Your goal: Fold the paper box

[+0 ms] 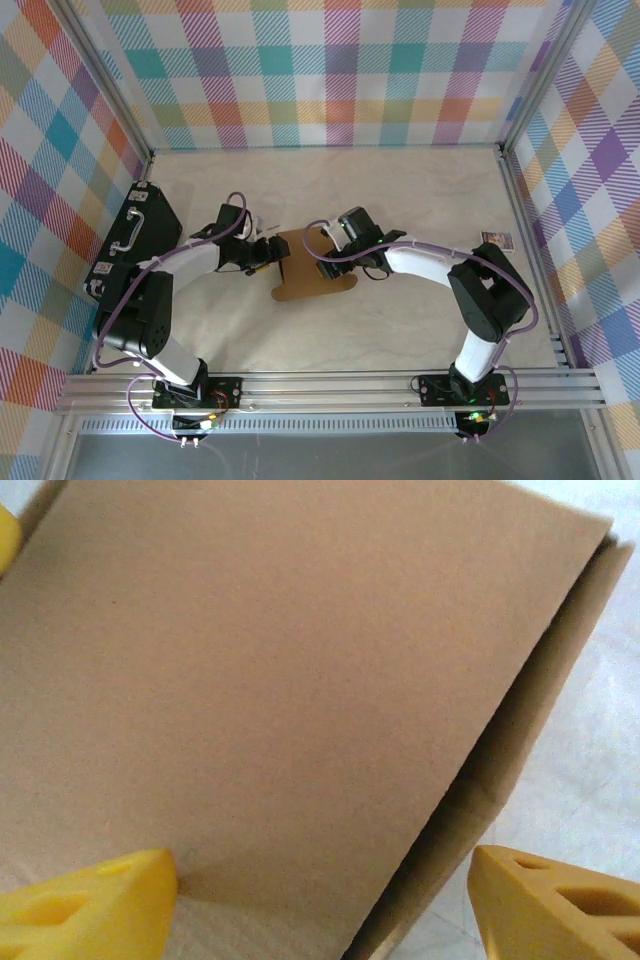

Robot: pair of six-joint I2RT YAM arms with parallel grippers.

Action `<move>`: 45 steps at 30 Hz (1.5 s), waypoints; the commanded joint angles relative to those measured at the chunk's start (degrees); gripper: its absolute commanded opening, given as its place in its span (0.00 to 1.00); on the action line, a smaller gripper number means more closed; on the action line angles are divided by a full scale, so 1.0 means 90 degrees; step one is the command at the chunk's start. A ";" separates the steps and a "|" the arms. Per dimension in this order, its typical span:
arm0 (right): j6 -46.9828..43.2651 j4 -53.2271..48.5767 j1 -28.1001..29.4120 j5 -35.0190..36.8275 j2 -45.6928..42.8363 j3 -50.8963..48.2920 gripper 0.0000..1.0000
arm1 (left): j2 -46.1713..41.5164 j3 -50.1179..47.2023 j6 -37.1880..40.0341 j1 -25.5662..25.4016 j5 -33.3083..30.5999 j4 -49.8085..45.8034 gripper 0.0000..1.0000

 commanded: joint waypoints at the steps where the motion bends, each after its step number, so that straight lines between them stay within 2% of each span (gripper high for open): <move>1: 0.0306 -0.0526 0.0021 0.0058 0.0216 0.0248 0.76 | -0.0050 -0.0114 0.0106 -0.0091 0.0115 -0.0087 0.78; 7: 0.0532 -0.0527 0.0018 -0.0136 0.0274 0.0283 0.76 | 0.0111 -0.0082 0.0245 -0.0133 -0.0156 -0.0236 0.76; 10: 0.0565 -0.0493 0.0022 -0.0221 0.0310 0.0320 0.76 | 0.0287 -0.0139 0.0161 -0.0215 0.0240 -0.0077 0.75; 13: 0.0528 -0.0497 0.0022 -0.0201 0.0271 0.0353 0.76 | 0.0351 -0.0099 0.0282 -0.0305 -0.0214 -0.0239 0.73; 17: 0.0507 -0.0587 0.0022 -0.0001 0.0084 0.0344 0.77 | 0.0567 -0.0065 0.0456 -0.0306 -0.0599 -0.0644 0.65; 28: 0.0775 -0.1345 0.0003 0.0616 -0.0779 0.0259 0.82 | 0.0520 -0.0050 0.0445 -0.0315 -0.0744 -0.0707 0.62; 31: 0.1197 -0.1757 0.0003 0.0542 -0.1007 0.0254 0.80 | 0.0494 -0.0044 0.0469 -0.0320 -0.0788 -0.0759 0.62; 34: 0.1862 -0.2457 0.0008 0.0332 -0.1034 0.0394 0.72 | 0.0470 -0.0039 0.0477 -0.0322 -0.0817 -0.0781 0.62; 37: 0.2434 -0.2464 0.0084 -0.0158 -0.1214 0.0086 0.65 | 0.0465 0.0000 0.0479 -0.0325 -0.0811 -0.0799 0.62; 40: 0.2718 -0.2381 0.0195 -0.0653 -0.1283 -0.0113 0.66 | 0.0484 0.0038 0.0507 -0.0320 -0.0799 -0.0836 0.62; 45: 0.2798 -0.2172 0.0303 -0.0794 -0.1081 -0.0104 0.69 | 0.0502 0.0059 0.0520 -0.0325 -0.0786 -0.0842 0.62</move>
